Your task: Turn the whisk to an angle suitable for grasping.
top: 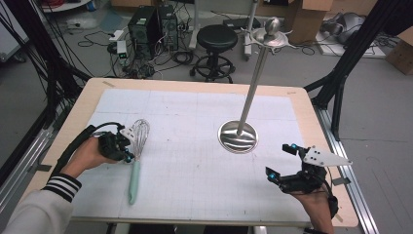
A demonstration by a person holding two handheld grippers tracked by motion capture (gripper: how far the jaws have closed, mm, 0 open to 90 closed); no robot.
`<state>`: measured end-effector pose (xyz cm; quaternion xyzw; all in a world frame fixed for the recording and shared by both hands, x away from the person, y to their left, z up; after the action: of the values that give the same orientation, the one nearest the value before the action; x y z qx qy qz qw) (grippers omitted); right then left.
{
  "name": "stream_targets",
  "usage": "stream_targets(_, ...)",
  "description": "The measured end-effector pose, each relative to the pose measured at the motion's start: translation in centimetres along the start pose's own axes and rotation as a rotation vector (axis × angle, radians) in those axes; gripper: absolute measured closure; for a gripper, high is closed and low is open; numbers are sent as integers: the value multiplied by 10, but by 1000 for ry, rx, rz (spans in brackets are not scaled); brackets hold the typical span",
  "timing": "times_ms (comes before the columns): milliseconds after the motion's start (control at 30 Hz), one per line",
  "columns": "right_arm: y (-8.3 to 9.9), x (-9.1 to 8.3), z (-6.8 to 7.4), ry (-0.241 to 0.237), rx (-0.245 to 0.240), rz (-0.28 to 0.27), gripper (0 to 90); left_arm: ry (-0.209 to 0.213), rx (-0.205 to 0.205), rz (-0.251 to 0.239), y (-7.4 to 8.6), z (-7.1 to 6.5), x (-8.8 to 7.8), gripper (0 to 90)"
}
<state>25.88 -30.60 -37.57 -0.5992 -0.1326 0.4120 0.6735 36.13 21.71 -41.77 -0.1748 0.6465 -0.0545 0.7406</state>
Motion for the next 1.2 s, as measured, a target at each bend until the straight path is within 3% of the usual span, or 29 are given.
stream_targets(633, 0, -1, 0, -2, 1, 0, 5, 15, 43, -31, -21, -5, 5, 898)
stream_targets(1033, 0, 1, 1, -7, 1, 5, 5, 29, 74, -118, -34, -9, 7, 899)
stream_targets(1200, 0, 1, 1, -8, 1, 7, 5, 33, 110, -114, -44, -12, 7, 898)
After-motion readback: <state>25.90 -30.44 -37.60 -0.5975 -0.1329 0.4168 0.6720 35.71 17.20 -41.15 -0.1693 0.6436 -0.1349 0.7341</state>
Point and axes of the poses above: each handheld gripper's, and its own axes: x roughly forward along the jaws, y roughly out of its underside, z roughly to its left, the point moved 2 cm from there along x, roughly forward along the jaws, and after that the axes turned 13 degrees about x, right-handed, at the moved point
